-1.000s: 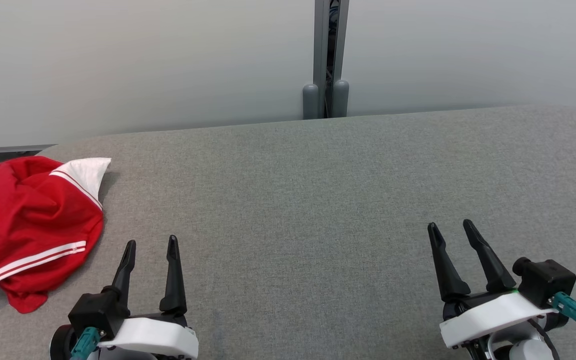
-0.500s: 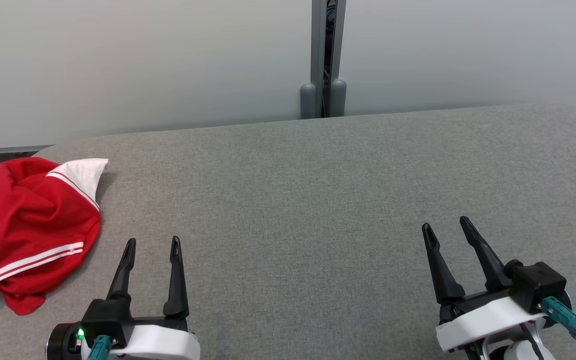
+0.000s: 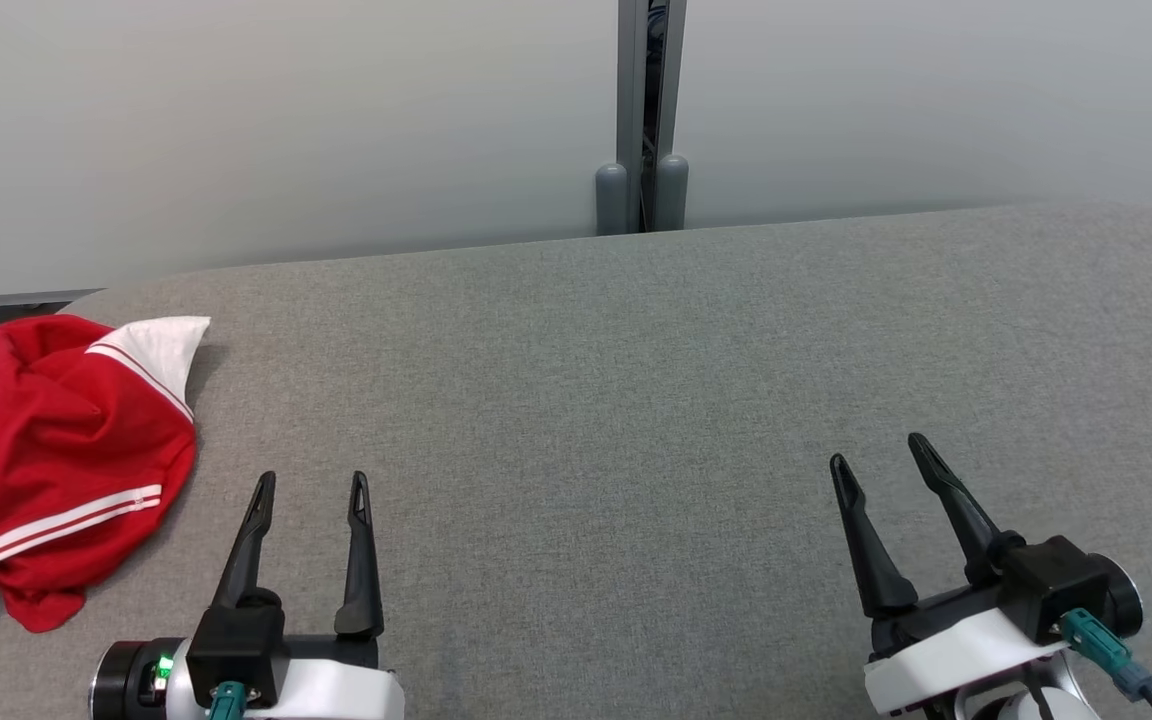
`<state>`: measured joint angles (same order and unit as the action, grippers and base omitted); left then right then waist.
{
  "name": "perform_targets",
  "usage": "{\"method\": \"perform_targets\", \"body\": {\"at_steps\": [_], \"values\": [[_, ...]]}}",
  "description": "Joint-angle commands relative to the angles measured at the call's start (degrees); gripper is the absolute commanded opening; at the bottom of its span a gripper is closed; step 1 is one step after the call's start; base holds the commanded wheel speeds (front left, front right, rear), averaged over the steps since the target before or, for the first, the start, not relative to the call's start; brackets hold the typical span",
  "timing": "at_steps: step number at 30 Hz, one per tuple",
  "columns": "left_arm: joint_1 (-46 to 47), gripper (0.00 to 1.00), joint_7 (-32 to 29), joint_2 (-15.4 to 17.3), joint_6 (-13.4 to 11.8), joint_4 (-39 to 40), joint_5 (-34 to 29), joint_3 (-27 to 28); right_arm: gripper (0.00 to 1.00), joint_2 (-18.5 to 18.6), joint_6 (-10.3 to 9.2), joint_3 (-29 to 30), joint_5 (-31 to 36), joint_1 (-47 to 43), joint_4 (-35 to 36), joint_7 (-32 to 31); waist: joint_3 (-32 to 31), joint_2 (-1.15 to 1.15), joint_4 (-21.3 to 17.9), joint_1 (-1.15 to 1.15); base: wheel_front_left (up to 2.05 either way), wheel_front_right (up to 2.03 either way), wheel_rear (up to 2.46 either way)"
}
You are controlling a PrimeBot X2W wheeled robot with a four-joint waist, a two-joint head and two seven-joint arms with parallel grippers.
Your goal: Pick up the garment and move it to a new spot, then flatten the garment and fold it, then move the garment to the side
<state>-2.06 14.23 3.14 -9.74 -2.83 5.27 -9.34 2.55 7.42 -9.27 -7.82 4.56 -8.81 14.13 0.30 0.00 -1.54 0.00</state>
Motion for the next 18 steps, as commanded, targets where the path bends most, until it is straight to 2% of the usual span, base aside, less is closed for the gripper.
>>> {"method": "perform_targets", "body": {"at_steps": [1,7,18], "values": [[-0.7,1.00,0.5,0.2,-0.5,0.4,-1.9,-0.1,1.00,0.5,0.12,-0.1,1.6,-0.2,0.3,0.7,0.0,0.00,-0.1,0.00,0.00,0.00,0.00],[-1.0,1.00,1.1,0.2,-0.7,0.2,-3.9,-0.4,1.00,0.6,0.11,-0.8,3.8,-0.4,0.5,1.2,-0.1,0.00,-0.2,0.00,0.00,0.00,0.00],[-0.6,1.00,1.0,0.0,-0.1,-0.8,-3.6,-0.2,1.00,0.6,0.11,-0.6,3.8,-0.4,0.2,1.2,-0.2,0.00,-0.4,0.00,0.00,0.00,0.00]]}}
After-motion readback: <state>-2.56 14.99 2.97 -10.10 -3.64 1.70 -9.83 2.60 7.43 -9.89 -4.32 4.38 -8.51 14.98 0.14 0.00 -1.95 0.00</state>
